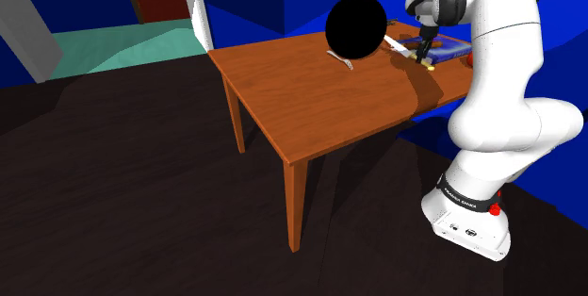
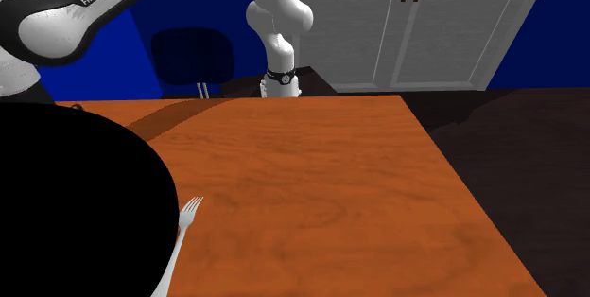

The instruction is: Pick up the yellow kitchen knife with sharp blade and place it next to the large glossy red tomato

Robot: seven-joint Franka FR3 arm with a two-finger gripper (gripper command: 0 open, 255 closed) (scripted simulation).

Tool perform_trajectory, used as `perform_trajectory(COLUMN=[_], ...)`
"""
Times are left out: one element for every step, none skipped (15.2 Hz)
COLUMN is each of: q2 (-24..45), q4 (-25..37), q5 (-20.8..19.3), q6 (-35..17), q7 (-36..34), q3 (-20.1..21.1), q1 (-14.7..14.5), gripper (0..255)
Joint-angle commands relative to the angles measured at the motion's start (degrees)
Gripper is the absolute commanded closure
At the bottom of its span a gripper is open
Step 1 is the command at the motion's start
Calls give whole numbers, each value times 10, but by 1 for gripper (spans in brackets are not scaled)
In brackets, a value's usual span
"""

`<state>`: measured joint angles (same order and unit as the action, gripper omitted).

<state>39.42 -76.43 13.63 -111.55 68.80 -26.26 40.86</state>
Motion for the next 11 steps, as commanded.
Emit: perform_trajectory(q2=[0,0,2,-4,-8,-12,-15,-15,-15,-15,-15], q4=[0,0,1,12,24,38,50,50,49,50,50], q5=[-1,0,0,-2,-5,-7,-8,-8,-8,-8,-8], q6=[-1,-1,-1,14,31,48,61,61,61,61,61], q7=[0,0,0,-2,-4,-5,-7,-7,-7,-7,-7], q3=[-1,-1,0,-2,-3,-5,-5,-5,-5,-5,-5], q1=[0,1,1,1,1,2,2,2,2,2,2], gripper=[0,0,0,0,0,0,0,0,0,0,0])
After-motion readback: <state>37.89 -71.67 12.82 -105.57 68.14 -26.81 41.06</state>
